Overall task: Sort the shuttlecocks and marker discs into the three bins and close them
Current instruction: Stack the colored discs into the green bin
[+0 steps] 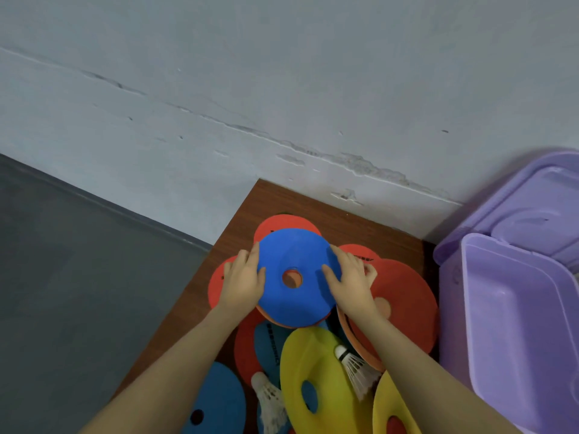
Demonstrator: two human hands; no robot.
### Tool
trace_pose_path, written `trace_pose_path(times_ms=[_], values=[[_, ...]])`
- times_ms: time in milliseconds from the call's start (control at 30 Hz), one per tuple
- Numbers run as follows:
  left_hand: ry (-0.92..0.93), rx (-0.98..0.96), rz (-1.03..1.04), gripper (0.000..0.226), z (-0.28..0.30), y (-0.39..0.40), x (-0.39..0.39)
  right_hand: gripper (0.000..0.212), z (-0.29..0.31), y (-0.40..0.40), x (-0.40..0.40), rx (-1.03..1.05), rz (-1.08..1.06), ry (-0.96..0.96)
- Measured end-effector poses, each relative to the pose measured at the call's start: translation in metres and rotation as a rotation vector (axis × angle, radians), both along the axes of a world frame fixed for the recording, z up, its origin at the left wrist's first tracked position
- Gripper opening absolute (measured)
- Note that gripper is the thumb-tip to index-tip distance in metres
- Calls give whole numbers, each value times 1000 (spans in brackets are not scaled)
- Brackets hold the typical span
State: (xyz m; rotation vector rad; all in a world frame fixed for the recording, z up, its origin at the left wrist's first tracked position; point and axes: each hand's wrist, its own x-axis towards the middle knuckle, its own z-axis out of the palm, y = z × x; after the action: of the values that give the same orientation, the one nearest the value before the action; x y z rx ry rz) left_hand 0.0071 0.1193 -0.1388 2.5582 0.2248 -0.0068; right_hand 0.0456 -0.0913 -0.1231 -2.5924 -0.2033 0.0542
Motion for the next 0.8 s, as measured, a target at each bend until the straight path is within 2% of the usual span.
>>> trace_pose_path(times_ms=[133,300,400,533,800], values=[[-66,-22,45,53,-5,-4,-5,81,8,-19,-17,27,-11,-37],[-112,-30,62,51,2,-20,-9,87,11,-38,-52,38,16,-1],[-147,-9,-1,51,10,-28,-13,75,12,-41,-63,10,49,29],[-101,135,-38,57,11,-24,-20,39,14,-30,-75,30,102,-21],[-11,72,-27,60,6,-5,-28,50,4,-7,-76,119,47,-129]])
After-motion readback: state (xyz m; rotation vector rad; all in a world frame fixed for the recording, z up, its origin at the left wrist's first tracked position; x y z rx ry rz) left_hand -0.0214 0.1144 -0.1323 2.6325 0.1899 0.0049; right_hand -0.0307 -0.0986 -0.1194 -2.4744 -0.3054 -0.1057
